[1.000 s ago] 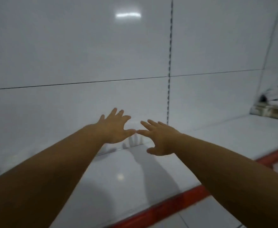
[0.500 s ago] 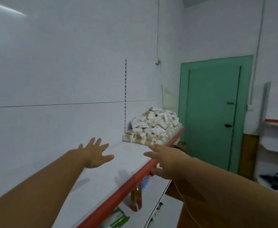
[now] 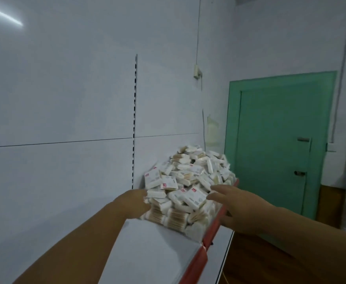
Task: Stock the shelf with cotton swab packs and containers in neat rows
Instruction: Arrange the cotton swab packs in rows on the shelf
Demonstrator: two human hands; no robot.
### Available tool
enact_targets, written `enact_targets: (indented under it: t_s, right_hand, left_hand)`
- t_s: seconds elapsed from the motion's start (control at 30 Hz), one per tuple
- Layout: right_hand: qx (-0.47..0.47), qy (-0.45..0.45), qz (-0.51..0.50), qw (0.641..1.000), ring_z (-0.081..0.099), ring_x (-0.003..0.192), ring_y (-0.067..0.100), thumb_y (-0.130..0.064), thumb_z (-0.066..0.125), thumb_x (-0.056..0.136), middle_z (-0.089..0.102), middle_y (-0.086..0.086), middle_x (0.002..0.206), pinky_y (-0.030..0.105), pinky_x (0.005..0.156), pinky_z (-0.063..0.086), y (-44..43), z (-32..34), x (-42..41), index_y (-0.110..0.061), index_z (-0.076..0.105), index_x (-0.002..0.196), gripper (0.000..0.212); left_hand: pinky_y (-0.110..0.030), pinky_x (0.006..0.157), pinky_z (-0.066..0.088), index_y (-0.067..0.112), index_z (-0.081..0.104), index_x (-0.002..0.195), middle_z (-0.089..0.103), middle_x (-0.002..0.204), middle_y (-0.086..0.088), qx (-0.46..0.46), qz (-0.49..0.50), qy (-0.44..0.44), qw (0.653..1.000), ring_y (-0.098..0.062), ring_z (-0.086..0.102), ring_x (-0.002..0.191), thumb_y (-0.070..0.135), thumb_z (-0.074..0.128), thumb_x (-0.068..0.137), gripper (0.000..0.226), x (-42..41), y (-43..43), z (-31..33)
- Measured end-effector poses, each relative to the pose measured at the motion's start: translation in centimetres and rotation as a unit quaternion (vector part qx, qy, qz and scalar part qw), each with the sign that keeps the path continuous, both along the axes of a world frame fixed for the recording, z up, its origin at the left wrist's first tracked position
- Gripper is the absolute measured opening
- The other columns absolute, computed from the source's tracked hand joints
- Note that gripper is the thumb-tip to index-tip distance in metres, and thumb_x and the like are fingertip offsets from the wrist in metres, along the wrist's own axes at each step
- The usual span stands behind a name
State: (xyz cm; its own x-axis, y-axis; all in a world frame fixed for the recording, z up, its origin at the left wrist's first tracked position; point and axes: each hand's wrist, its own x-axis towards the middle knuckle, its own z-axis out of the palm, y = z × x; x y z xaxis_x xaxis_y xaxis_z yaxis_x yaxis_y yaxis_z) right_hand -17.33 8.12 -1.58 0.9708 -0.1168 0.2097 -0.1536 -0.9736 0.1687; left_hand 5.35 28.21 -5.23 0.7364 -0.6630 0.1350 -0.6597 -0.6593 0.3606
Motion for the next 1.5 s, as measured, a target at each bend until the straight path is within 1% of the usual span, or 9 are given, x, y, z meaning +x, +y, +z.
enact_targets:
  t_s: [0.27,0.4,0.73,0.93,1.07,1.17,1.27,1.33,1.5]
  right_hand:
    - [0.012,-0.026,0.073,0.997,0.050,0.110,0.014,-0.045,0.051,0.092,0.055,-0.005,0.125,0.030,0.091,0.043,-7.8,-0.1,15.9,-0.031,0.054,0.123,0.034]
    - [0.070,-0.078,0.146,0.984,0.054,0.111,0.017,-0.047,0.051,0.090,0.059,-0.003,0.122,0.030,0.087,0.041,-10.2,0.0,24.5,-0.026,0.060,0.120,0.037]
    - [0.157,-0.077,0.255,0.951,0.056,0.094,0.015,-0.055,0.065,0.072,0.062,-0.004,0.113,0.029,0.074,0.045,-12.8,-0.2,36.3,-0.029,0.057,0.112,0.048]
    - [0.292,-0.172,0.321,0.885,0.052,0.078,0.006,-0.037,0.072,0.069,0.061,-0.010,0.097,0.018,0.060,0.038,-13.4,1.6,35.7,-0.029,0.063,0.095,0.029]
    - [0.394,-0.142,0.434,0.798,0.053,0.075,-0.003,-0.042,0.075,0.072,0.056,-0.022,0.093,0.013,0.061,0.039,-10.9,1.8,33.1,-0.034,0.060,0.090,0.024]
    - [0.317,-0.097,0.495,0.803,0.048,0.085,-0.001,-0.045,0.072,0.077,0.051,-0.017,0.105,0.010,0.068,0.035,-9.0,0.8,31.6,-0.034,0.056,0.098,0.029]
    - [0.291,-0.026,0.543,0.787,0.052,0.100,0.002,-0.041,0.072,0.079,0.052,-0.016,0.117,0.019,0.083,0.044,-8.6,0.7,31.1,-0.034,0.059,0.114,0.038]
    - [0.274,0.004,0.539,0.796,0.050,0.112,0.003,-0.039,0.074,0.079,0.049,-0.014,0.130,0.021,0.093,0.042,-9.2,0.8,31.4,-0.033,0.051,0.130,0.056]
    - [-0.099,0.068,0.470,0.875,0.017,0.141,0.021,-0.055,0.068,0.078,0.021,0.004,0.154,0.036,0.116,0.011,-10.4,-0.9,33.5,-0.019,0.033,0.143,0.082]
  left_hand:
    - [-0.023,0.052,0.035,0.011,0.054,0.060,0.056,0.064,-0.004,-0.191,0.179,0.095,0.960,-0.016,0.054,0.060,0.047,0.058,0.091,0.048,9.1,-5.9,-1.0]
    - [-0.015,0.038,0.037,0.015,0.061,0.070,0.059,0.067,0.004,-0.265,0.254,0.205,0.907,-0.006,0.055,0.056,0.055,0.072,0.075,0.042,10.1,-8.4,-0.1]
    - [-0.014,0.041,0.040,0.011,0.058,0.083,0.065,0.069,0.001,-0.424,0.337,0.173,0.822,-0.005,0.060,0.051,0.011,0.075,0.079,0.018,9.2,-11.4,-0.1]
    - [-0.026,0.053,0.057,0.004,0.063,0.094,0.073,0.092,-0.013,-0.653,0.325,0.133,0.671,-0.023,0.072,0.075,-0.002,0.067,0.082,0.014,6.8,-10.8,-0.1]
    - [-0.037,0.057,0.060,0.010,0.061,0.101,0.072,0.098,-0.014,-0.752,0.262,0.159,0.584,-0.029,0.071,0.087,0.019,0.054,0.096,0.012,5.8,-12.2,-0.3]
    - [-0.039,0.064,0.059,0.013,0.063,0.115,0.071,0.108,-0.016,-0.757,0.160,0.231,0.589,-0.032,0.070,0.098,0.048,0.048,0.092,0.045,5.1,-13.2,-1.0]
    - [-0.038,0.068,0.060,0.012,0.073,0.103,0.071,0.106,-0.018,-0.721,0.173,0.170,0.650,-0.030,0.071,0.094,0.028,0.060,0.084,0.028,5.0,-12.9,-1.7]
    - [-0.041,0.072,0.060,0.012,0.075,0.094,0.072,0.102,-0.018,-0.726,0.197,0.135,0.645,-0.031,0.071,0.091,0.015,0.064,0.079,0.019,5.0,-12.1,-1.8]
    - [-0.035,0.061,0.059,0.013,0.064,0.108,0.074,0.100,-0.012,-0.745,0.207,0.123,0.622,-0.028,0.072,0.090,0.016,0.069,0.066,0.043,4.5,-9.7,-1.3]
